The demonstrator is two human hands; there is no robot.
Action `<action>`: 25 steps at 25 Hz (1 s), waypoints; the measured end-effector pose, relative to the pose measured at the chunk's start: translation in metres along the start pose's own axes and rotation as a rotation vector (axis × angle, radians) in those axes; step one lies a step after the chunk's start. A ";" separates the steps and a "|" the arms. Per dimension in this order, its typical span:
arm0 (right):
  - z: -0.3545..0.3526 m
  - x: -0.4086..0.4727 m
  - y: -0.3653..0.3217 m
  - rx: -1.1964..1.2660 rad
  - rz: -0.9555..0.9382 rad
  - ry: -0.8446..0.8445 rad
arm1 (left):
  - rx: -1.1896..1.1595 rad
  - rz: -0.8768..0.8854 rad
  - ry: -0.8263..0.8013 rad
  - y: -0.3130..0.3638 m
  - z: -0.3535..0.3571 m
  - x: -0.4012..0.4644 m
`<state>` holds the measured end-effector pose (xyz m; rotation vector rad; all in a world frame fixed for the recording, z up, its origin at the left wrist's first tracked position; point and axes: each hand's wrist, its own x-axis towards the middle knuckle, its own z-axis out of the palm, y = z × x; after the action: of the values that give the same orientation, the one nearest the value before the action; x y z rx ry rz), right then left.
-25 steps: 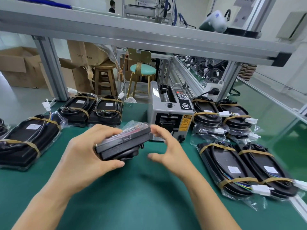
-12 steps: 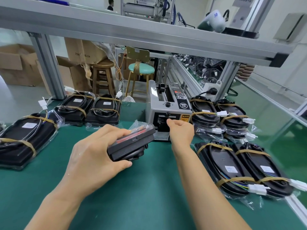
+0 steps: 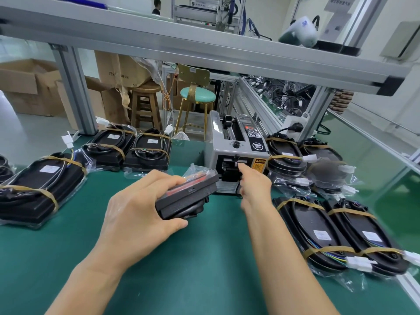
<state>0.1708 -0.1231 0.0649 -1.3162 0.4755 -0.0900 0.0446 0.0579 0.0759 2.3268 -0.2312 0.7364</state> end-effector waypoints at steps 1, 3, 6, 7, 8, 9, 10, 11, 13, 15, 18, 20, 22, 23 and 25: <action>-0.008 -0.012 -0.003 0.010 -0.021 -0.111 | -0.002 -0.010 0.009 0.000 0.001 0.000; -0.021 -0.042 -0.005 -0.001 -0.098 -0.399 | 0.010 -0.032 0.025 0.002 0.003 0.001; -0.026 -0.079 0.002 -0.070 -0.221 -0.644 | 0.050 -0.066 0.055 0.006 0.007 0.003; -0.025 -0.083 0.007 -0.092 -0.244 -0.651 | 0.058 -0.074 0.062 0.007 0.008 0.003; -0.023 -0.085 0.009 -0.112 -0.261 -0.643 | 0.062 -0.078 0.066 0.008 0.009 0.003; -0.021 -0.084 0.012 -0.122 -0.266 -0.634 | 0.063 -0.079 0.067 0.009 0.010 0.003; -0.018 -0.083 0.013 -0.129 -0.273 -0.626 | 0.066 -0.080 0.067 0.010 0.010 0.002; -0.016 -0.082 0.013 -0.137 -0.279 -0.619 | 0.072 -0.083 0.068 0.010 0.010 0.002; -0.013 -0.082 0.013 -0.146 -0.301 -0.603 | 0.083 -0.086 0.061 0.010 0.011 0.002; -0.011 -0.081 0.014 -0.155 -0.308 -0.592 | 0.089 -0.084 0.059 0.011 0.012 0.002; -0.010 -0.081 0.013 -0.173 -0.320 -0.576 | 0.080 -0.090 0.072 0.012 0.011 0.002; -0.009 -0.081 0.014 -0.178 -0.334 -0.570 | 0.078 -0.095 0.075 0.012 0.012 0.001; -0.007 -0.081 0.015 -0.180 -0.344 -0.563 | 0.083 -0.096 0.074 0.012 0.012 0.001; -0.007 -0.081 0.016 -0.179 -0.346 -0.560 | 0.086 -0.094 0.073 0.012 0.012 0.001; -0.006 -0.081 0.016 -0.181 -0.349 -0.543 | 0.090 -0.091 0.070 0.012 0.012 0.002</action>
<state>0.0922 -0.0980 0.0717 -1.5215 -0.2148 0.0244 0.0470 0.0413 0.0761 2.3738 -0.0617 0.7966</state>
